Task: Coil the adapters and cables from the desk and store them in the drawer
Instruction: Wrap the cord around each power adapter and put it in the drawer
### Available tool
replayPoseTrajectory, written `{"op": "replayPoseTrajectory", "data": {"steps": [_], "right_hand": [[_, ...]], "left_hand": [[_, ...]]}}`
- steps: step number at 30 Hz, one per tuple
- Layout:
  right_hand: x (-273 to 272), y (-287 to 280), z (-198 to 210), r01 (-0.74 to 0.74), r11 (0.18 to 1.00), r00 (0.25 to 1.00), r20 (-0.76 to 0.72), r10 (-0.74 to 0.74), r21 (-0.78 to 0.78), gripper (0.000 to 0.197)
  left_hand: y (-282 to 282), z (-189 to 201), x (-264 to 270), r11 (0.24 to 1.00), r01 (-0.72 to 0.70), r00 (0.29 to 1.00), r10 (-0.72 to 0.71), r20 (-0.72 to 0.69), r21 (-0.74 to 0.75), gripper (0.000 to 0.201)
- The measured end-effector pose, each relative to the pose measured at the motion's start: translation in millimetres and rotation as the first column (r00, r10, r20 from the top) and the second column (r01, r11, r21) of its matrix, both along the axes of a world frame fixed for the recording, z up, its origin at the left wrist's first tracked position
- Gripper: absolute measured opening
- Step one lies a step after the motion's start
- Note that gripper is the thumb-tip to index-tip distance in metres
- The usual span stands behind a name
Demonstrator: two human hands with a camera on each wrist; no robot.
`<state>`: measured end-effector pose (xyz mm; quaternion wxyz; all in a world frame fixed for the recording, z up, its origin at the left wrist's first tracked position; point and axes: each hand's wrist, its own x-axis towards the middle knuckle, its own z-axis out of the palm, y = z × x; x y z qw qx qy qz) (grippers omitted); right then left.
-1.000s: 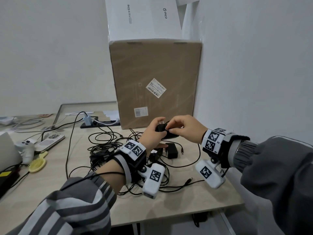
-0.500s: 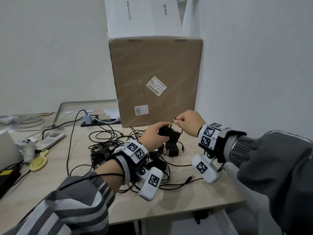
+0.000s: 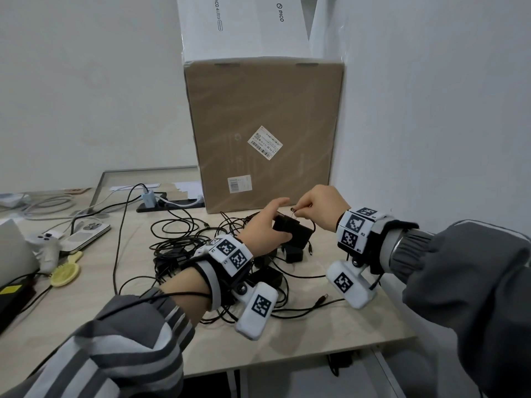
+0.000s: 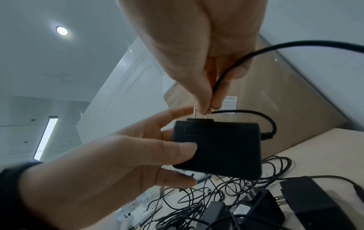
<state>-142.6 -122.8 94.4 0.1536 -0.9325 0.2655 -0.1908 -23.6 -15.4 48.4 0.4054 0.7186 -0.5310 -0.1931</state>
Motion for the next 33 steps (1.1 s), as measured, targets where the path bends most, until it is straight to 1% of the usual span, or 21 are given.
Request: {"op": "replayPoseTrajectory", "data": {"steps": [2,5,8,9,10,12,13,16,19,22,24,26,28,30,31,32,33], "right_hand": [[0.6,-0.7,1.4,0.023,1.0,0.999,0.027,-0.023,0.016,0.011],[0.6,0.8,3.9,0.041,0.998,0.995,0.087,-0.045,0.043,0.008],[-0.2,3.8,4.7,0.021,0.997,0.985,0.167,-0.034,0.077,0.013],[0.5,5.0,3.6,0.006,0.998,0.989,0.148,-0.015,0.063,0.018],[2.0,6.4,1.5,-0.011,0.999,0.995,0.099,0.008,0.03,0.025],[7.5,9.2,-3.8,-0.041,0.998,0.999,0.008,0.041,-0.041,0.034],[9.5,10.4,-5.8,-0.056,0.997,0.998,0.008,0.057,-0.048,0.035],[10.9,14.5,-7.9,-0.076,0.996,0.993,0.083,0.079,-0.04,0.031],[8.4,17.6,-8.1,-0.078,0.995,0.982,0.168,0.088,-0.064,0.028],[4.7,19.8,-13.0,-0.119,0.993,0.967,0.23,0.11,0.025,0.025],[2.4,18.4,-18.7,-0.134,0.984,0.966,0.238,0.103,0.116,0.025],[-1.2,14.4,-24.8,-0.133,0.969,0.968,0.238,0.081,0.21,0.023],[-5.5,10.0,-30.0,-0.138,0.942,0.972,0.224,0.07,0.306,0.019],[-8.1,7.2,-34.1,-0.155,0.908,0.978,0.193,0.085,0.389,0.02],[-8.9,6.4,-35.1,-0.163,0.892,0.98,0.174,0.096,0.423,0.018],[-9.3,6.3,-35.3,-0.168,0.877,0.981,0.163,0.105,0.449,0.017],[-10.0,5.2,-35.1,-0.172,0.868,0.981,0.16,0.109,0.465,0.016]], "left_hand": [[-0.5,-1.0,-3.9,1.0,0.001,1.0,-0.001,-0.011,-0.021,0.074],[-2.6,0.5,-9.8,0.998,-0.001,0.999,-0.002,-0.046,-0.064,0.064],[-6.5,3.7,-11.3,0.993,-0.027,0.995,0.016,-0.096,-0.112,0.058],[-7.8,4.1,-11.3,0.99,-0.053,0.989,0.035,-0.141,-0.128,0.058],[-9.0,4.5,-11.2,0.986,-0.082,0.98,0.053,-0.194,-0.144,0.058],[-10.7,5.5,-9.9,0.973,-0.138,0.957,0.082,-0.279,-0.186,0.053],[-11.1,6.0,-9.5,0.965,-0.167,0.94,0.094,-0.327,-0.203,0.049],[-14.5,5.4,-6.8,0.937,-0.254,0.843,0.093,-0.529,-0.24,0.038],[-17.5,5.2,-1.5,0.901,-0.342,0.748,0.088,-0.658,-0.268,0.033],[-18.7,14.1,6.9,0.862,-0.428,0.632,0.071,-0.772,-0.271,0.023],[-18.8,18.9,17.8,0.844,-0.471,0.552,0.055,-0.832,-0.257,0.024],[-18.4,20.4,28.7,0.839,-0.488,0.522,0.06,-0.851,-0.24,0.033],[-14.3,23.8,34.2,0.832,-0.503,0.494,0.055,-0.868,-0.233,0.036],[-8.3,28.4,34.8,0.836,-0.483,0.444,-0.023,-0.896,-0.261,0.029],[-5.0,31.0,32.9,0.842,-0.453,0.42,-0.088,-0.903,-0.292,0.024],[-0.8,34.3,29.2,0.856,-0.406,0.412,-0.143,-0.9,-0.322,0.02],[3.0,36.9,25.3,0.876,-0.338,0.429,-0.182,-0.885,-0.344,0.018]]}}
